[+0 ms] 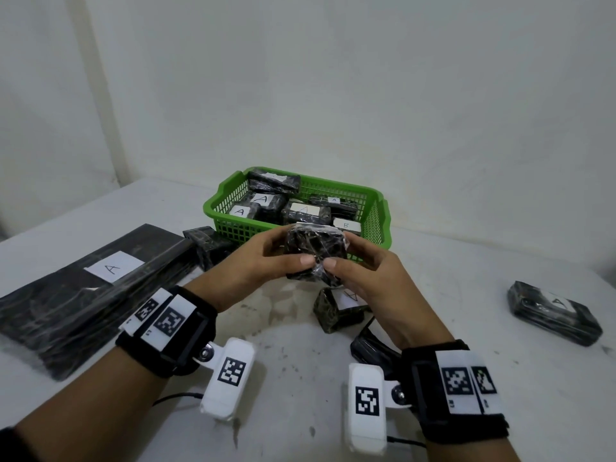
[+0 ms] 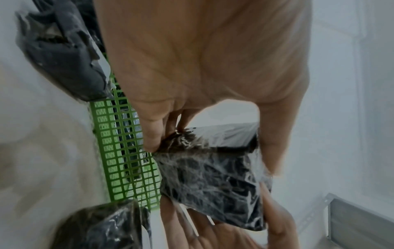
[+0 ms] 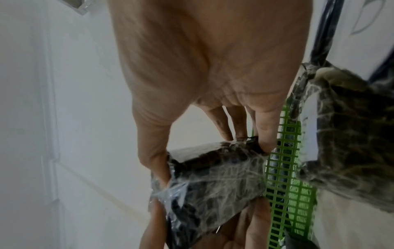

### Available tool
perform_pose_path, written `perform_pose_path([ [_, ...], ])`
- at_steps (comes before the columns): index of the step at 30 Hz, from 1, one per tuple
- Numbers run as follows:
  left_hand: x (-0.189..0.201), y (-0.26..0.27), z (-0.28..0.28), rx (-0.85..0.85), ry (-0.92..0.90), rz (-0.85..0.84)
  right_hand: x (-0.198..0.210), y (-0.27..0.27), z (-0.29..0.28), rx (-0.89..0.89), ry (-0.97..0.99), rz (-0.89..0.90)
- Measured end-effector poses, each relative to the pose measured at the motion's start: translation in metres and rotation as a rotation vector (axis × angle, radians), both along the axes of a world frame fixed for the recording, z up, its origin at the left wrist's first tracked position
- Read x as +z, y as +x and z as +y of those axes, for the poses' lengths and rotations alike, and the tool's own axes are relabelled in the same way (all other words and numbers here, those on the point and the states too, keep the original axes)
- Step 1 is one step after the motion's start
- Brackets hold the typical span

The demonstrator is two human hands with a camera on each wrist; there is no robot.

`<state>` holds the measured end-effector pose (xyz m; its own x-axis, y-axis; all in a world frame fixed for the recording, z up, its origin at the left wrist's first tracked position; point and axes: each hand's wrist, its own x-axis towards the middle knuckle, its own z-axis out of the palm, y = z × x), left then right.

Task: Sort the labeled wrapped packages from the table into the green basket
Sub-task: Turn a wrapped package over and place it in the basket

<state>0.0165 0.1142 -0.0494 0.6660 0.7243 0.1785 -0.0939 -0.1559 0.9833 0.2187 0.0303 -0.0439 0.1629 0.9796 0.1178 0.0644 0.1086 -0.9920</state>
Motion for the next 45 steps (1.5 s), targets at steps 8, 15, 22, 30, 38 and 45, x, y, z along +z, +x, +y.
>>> perform_pose_path([
  [8, -0.001, -0.002, 0.004, 0.008, 0.010, -0.024, 0.004, 0.000, -0.003, -0.008, 0.025, 0.015],
  [15, -0.003, -0.003, 0.006, 0.045, 0.060, -0.062, 0.010, -0.003, -0.005, 0.053, -0.111, 0.114],
  [22, -0.003, 0.001, 0.001, -0.048, 0.038, -0.060, 0.008, 0.003, -0.006, 0.043, -0.137, 0.143],
  [30, 0.003, 0.002, -0.001, 0.183, 0.114, -0.127, 0.010, -0.003, -0.005, 0.088, -0.089, 0.120],
  [38, 0.008, 0.002, -0.011, 0.113, 0.250, -0.133, 0.019, -0.006, -0.011, 0.145, -0.155, 0.114],
  [45, 0.007, 0.001, -0.013, 0.058, 0.229, 0.050, 0.019, -0.006, -0.011, -0.002, -0.011, 0.163],
])
